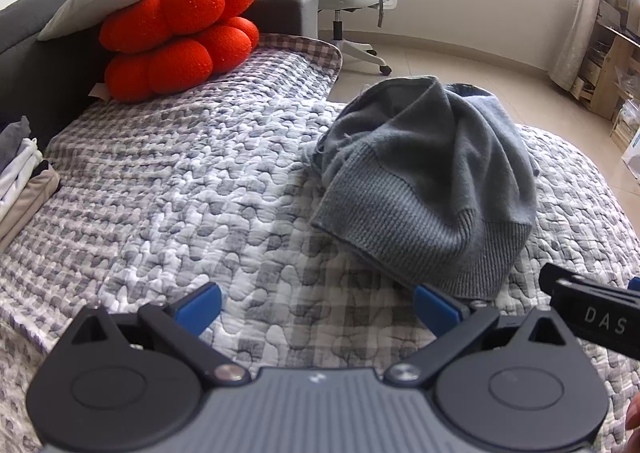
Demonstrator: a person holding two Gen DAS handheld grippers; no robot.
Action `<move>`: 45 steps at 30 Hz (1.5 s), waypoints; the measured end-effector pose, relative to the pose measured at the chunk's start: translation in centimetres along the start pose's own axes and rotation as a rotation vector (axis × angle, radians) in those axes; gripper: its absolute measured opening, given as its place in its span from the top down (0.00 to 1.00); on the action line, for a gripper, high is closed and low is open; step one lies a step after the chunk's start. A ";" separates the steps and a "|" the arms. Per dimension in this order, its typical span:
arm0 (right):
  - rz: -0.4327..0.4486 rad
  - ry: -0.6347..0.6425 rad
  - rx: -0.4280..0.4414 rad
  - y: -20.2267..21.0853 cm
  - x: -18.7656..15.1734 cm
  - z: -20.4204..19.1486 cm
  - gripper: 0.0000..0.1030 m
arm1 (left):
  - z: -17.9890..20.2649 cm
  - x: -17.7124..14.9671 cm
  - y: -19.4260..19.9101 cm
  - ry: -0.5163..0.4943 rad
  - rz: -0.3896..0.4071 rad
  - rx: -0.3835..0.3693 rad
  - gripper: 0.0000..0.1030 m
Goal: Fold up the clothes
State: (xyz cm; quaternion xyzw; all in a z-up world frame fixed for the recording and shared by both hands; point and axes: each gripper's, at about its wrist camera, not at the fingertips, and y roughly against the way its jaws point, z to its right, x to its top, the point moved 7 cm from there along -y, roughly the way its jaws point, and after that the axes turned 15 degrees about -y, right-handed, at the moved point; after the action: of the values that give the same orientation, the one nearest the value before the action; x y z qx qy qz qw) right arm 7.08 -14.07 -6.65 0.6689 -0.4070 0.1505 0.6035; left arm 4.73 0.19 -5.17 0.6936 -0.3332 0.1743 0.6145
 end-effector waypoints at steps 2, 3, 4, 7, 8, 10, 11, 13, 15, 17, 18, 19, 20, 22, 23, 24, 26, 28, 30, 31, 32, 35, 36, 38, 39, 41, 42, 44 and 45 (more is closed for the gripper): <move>-0.003 -0.001 -0.003 0.0 0.0 0.0 0.00 | 0.0 -0.1 0.0 0.005 -0.001 -0.010 0.00; -0.004 -0.002 -0.005 0.0 0.1 0.1 0.00 | 0.0 -0.1 0.0 0.009 0.001 -0.015 0.00; -0.005 -0.002 -0.007 0.0 0.1 0.1 0.00 | -0.3 -0.2 0.3 0.013 0.008 -0.012 0.00; -0.010 -0.004 -0.012 -0.1 0.1 0.1 0.00 | -0.6 -0.1 -0.2 0.023 -0.017 -0.003 0.00; -0.011 -0.005 -0.014 -0.1 0.1 0.1 0.00 | -0.5 0.0 -0.4 0.021 -0.031 0.001 0.00; -0.014 -0.006 -0.017 -0.1 0.2 0.2 0.00 | -0.6 0.1 -0.5 0.029 -0.034 0.002 0.00; -0.015 -0.006 -0.019 -0.1 0.2 0.2 0.00 | -0.7 0.0 -0.6 0.034 -0.026 0.009 0.00; -0.018 -0.008 -0.022 -0.1 0.2 0.2 0.00 | -0.9 0.0 -0.5 0.041 -0.017 0.024 0.00; -0.017 -0.009 -0.020 -0.2 0.3 0.1 0.00 | -1.1 0.1 -0.6 0.051 -0.015 0.028 0.00; -0.017 -0.010 -0.018 -0.4 0.3 -0.1 0.00 | -1.4 0.2 -0.6 0.059 -0.017 0.026 0.00; -0.015 -0.010 -0.017 -0.5 0.3 -0.2 0.00 | -1.5 0.2 -0.7 0.062 -0.018 0.025 0.00; -0.014 -0.010 -0.017 -0.5 0.3 -0.3 0.00 | -1.6 0.2 -0.7 0.066 -0.019 0.026 0.00; -0.014 -0.010 -0.017 -0.6 0.3 -0.4 0.00 | -1.7 0.3 -0.8 0.069 -0.021 0.028 0.00; -0.014 -0.011 -0.016 -0.7 0.3 -0.4 0.00 | -1.8 0.3 -0.9 0.073 -0.026 0.028 0.00; -0.015 -0.012 -0.016 -0.6 0.3 -0.4 0.00 | -1.8 0.3 -1.0 0.072 -0.028 0.027 0.00; -0.015 -0.012 -0.016 -0.6 0.3 -0.4 0.00 | -1.9 0.3 -1.0 0.073 -0.030 0.028 0.00; -0.014 -0.013 -0.017 -0.6 0.3 -0.4 0.00 | -2.0 0.2 -1.0 0.076 -0.034 0.034 0.00; -0.014 -0.013 -0.018 -0.6 0.4 -0.4 0.00 | -2.1 0.3 -1.1 0.080 -0.034 0.039 0.00; -0.014 -0.014 -0.019 -0.6 0.3 -0.4 0.00 | -2.2 0.3 -1.1 0.083 -0.033 0.042 0.00; -0.014 -0.015 -0.020 -0.6 0.3 -0.3 0.00 | -2.2 0.3 -1.0 0.084 -0.032 0.044 0.00; -0.015 -0.015 -0.021 -0.6 0.4 -0.3 0.00 | -2.2 0.3 -1.0 0.084 -0.032 0.045 0.00; -0.018 -0.016 -0.021 -0.7 0.4 -0.4 0.00 | -2.2 0.2 -1.0 0.085 -0.032 0.051 0.00; -0.018 -0.016 -0.021 -0.7 0.4 -0.4 0.00 | -2.2 0.2 -1.0 0.086 -0.032 0.053 0.00; -0.018 -0.015 -0.021 -0.7 0.4 -0.4 0.00 | -2.3 0.2 -1.0 0.089 -0.032 0.056 0.00; -0.018 -0.015 -0.021 -0.7 0.4 -0.4 0.00 | -2.4 0.2 -1.0 0.090 -0.032 0.056 0.00; -0.018 -0.015 -0.021 -0.7 0.3 -0.4 0.00 | -2.5 0.2 -1.0 0.092 -0.031 0.056 0.00; -0.019 -0.015 -0.021 -0.7 0.3 -0.5 0.00 | -2.5 0.2 -1.0 0.092 -0.030 0.057 0.00; -0.019 -0.014 -0.021 -0.7 0.3 -0.5 0.00 | -2.5 0.2 -1.0 0.092 -0.030 0.058 0.00; -0.020 -0.014 -0.021 -0.7 0.3 -0.5 0.00 | -2.5 0.2 -1.0 0.091 -0.030 0.059 0.00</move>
State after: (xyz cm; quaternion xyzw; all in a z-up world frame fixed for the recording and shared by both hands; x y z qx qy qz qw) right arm 7.95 -13.72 -6.77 0.6676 -0.4062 0.1354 0.6091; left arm 5.99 2.61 -5.31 0.7076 -0.2891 0.2061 0.6109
